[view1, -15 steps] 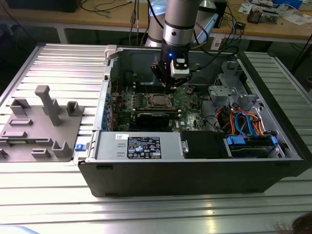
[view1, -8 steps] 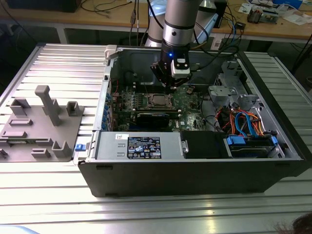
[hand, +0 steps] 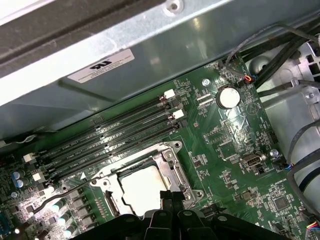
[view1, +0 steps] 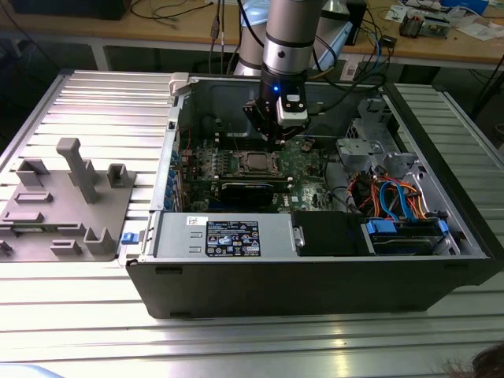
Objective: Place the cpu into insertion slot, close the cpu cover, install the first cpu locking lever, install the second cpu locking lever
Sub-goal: 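Install the first cpu locking lever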
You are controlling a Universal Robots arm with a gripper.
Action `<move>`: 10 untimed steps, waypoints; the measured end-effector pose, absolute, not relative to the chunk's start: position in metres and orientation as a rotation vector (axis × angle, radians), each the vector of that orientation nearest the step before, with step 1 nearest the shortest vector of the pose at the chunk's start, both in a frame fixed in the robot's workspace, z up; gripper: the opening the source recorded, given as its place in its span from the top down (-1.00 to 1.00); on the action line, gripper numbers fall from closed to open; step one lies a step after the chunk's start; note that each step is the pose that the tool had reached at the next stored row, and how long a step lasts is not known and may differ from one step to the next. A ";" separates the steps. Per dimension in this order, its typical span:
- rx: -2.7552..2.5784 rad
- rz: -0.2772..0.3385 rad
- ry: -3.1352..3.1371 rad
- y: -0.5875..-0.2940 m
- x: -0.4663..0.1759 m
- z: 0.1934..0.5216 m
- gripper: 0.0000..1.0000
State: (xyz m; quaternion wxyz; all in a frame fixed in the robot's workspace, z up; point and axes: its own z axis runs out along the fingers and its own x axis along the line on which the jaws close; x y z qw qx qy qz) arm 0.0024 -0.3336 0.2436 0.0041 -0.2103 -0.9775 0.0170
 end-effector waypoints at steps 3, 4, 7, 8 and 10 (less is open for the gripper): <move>-0.652 0.053 -3.064 -0.334 0.002 0.244 0.79; -0.650 0.053 -3.065 -0.334 0.002 0.244 0.79; -0.644 0.053 -3.066 -0.334 0.002 0.244 0.79; -0.642 0.054 -3.067 -0.334 0.002 0.244 0.79; -0.638 0.053 -3.068 -0.334 0.002 0.244 0.79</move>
